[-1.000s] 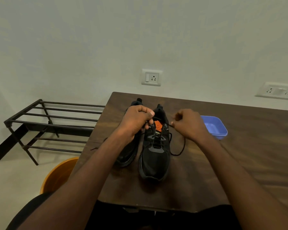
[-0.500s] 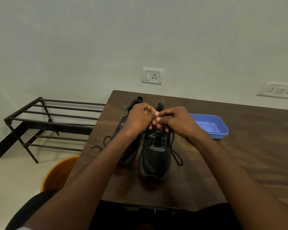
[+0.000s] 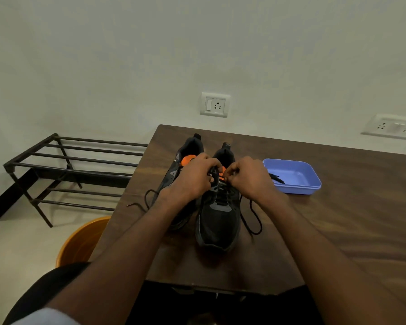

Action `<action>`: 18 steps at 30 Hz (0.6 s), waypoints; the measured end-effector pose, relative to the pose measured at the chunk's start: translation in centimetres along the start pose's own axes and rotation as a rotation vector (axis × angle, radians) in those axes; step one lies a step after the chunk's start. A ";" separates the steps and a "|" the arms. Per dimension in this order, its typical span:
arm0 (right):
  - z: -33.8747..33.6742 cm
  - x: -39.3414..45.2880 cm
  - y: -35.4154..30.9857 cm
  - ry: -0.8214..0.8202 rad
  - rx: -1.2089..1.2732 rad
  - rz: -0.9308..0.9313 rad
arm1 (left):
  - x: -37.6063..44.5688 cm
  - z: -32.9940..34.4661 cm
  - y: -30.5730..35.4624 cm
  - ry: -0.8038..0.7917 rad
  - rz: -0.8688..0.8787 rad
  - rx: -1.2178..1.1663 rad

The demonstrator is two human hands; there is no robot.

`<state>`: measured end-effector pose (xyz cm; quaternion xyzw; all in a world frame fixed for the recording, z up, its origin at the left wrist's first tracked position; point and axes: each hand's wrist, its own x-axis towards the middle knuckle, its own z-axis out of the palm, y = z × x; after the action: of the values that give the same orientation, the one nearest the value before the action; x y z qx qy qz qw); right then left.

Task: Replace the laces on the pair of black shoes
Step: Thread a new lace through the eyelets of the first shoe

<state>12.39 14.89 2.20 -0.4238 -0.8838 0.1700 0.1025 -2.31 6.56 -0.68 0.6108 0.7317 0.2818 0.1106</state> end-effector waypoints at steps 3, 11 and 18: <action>0.1 -0.1 -0.5 -0.011 -0.051 0.013 | -0.2 0.0 -0.1 0.031 0.007 -0.025; 1.2 -0.2 -0.6 -0.001 -0.086 0.014 | -0.5 0.4 -0.3 0.028 -0.011 -0.178; 1.3 0.3 0.6 -0.053 0.100 -0.003 | -0.4 0.4 -0.5 0.042 -0.061 -0.239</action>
<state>12.25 15.21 0.79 -0.4120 -0.8773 0.2248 0.1002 -2.46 6.28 -1.35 0.5647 0.7133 0.3760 0.1758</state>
